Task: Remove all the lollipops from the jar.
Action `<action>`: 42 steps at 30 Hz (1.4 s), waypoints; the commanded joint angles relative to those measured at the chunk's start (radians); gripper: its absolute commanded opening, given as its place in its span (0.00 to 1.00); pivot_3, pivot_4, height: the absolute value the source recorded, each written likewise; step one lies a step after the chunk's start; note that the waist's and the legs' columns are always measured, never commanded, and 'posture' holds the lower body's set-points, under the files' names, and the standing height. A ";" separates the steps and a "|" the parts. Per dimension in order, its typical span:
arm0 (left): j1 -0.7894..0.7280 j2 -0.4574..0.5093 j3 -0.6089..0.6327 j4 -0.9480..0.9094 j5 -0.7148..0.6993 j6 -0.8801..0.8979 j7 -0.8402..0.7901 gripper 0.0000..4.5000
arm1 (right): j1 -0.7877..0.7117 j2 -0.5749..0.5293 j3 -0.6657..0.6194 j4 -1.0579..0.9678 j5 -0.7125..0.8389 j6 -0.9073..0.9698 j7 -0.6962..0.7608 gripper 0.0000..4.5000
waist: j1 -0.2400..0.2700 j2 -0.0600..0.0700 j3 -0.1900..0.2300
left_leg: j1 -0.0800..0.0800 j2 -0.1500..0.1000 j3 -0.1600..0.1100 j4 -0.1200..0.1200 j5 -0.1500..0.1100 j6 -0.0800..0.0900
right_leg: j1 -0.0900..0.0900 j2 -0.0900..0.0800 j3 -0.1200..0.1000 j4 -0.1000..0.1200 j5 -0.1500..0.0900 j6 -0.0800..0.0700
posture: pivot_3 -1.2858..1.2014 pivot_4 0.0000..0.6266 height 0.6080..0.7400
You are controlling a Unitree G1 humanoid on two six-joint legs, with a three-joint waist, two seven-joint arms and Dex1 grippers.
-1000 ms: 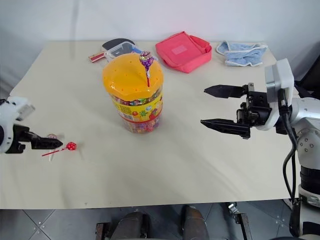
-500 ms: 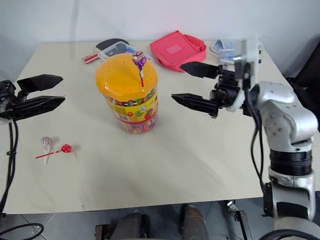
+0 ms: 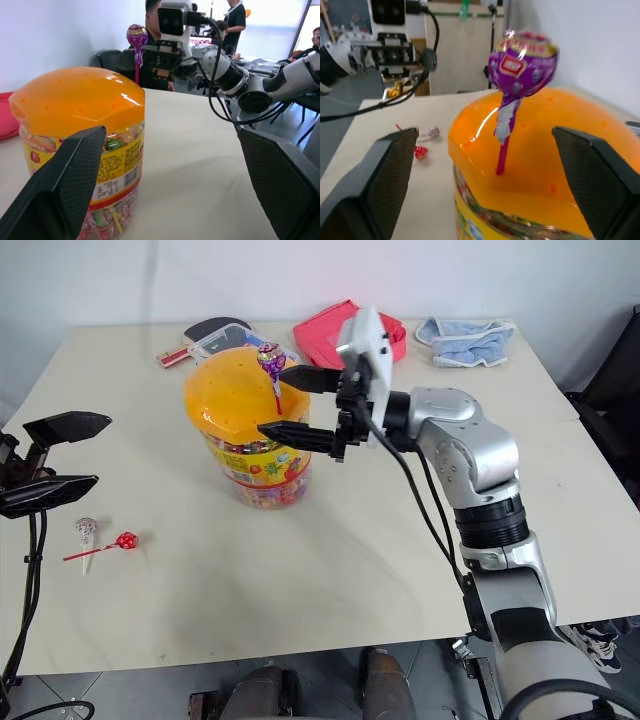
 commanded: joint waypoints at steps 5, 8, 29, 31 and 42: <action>0.039 -0.016 0.056 -0.075 -0.032 -0.017 0.031 1.00 | -0.069 0.028 -0.035 0.025 -0.002 -0.025 0.030 0.57 | -0.002 0.000 0.000 | 0.000 0.000 0.000 0.000 0.000 0.000 | 0.000 0.000 0.000 0.000 0.000 0.000 | 0.52 0.24 1.00; 0.042 -0.022 0.059 -0.083 -0.035 -0.018 0.036 1.00 | -0.090 0.029 -0.046 0.032 -0.001 -0.024 0.034 0.35 | -0.001 0.000 0.000 | 0.000 0.000 0.000 0.000 0.000 0.000 | 0.000 0.000 0.000 0.000 0.000 0.000 | 0.52 0.24 1.00; 0.019 -0.019 0.035 -0.058 -0.024 -0.018 0.033 1.00 | -0.266 -0.247 -0.223 0.118 0.004 0.200 -0.052 0.01 | 0.002 0.000 0.000 | -0.001 0.000 0.001 -0.001 0.000 0.000 | -0.002 -0.001 0.000 0.000 0.000 0.000 | 0.52 0.24 1.00; 0.047 -0.009 0.045 -0.064 -0.020 -0.007 0.036 1.00 | -0.188 -0.353 -0.188 0.107 -0.038 0.281 -0.051 0.01 | 0.002 0.000 0.000 | -0.001 0.000 0.002 -0.001 0.000 0.000 | -0.002 -0.001 0.000 0.000 0.000 0.000 | 0.52 0.24 1.00; 0.156 -0.008 0.093 -0.094 0.004 0.027 0.165 1.00 | 0.296 -0.467 -0.116 0.098 -0.196 0.433 -0.210 0.01 | 0.001 0.001 0.000 | -0.001 0.001 0.009 -0.002 -0.001 0.000 | -0.008 -0.001 0.003 0.001 0.000 0.000 | 0.52 0.24 1.00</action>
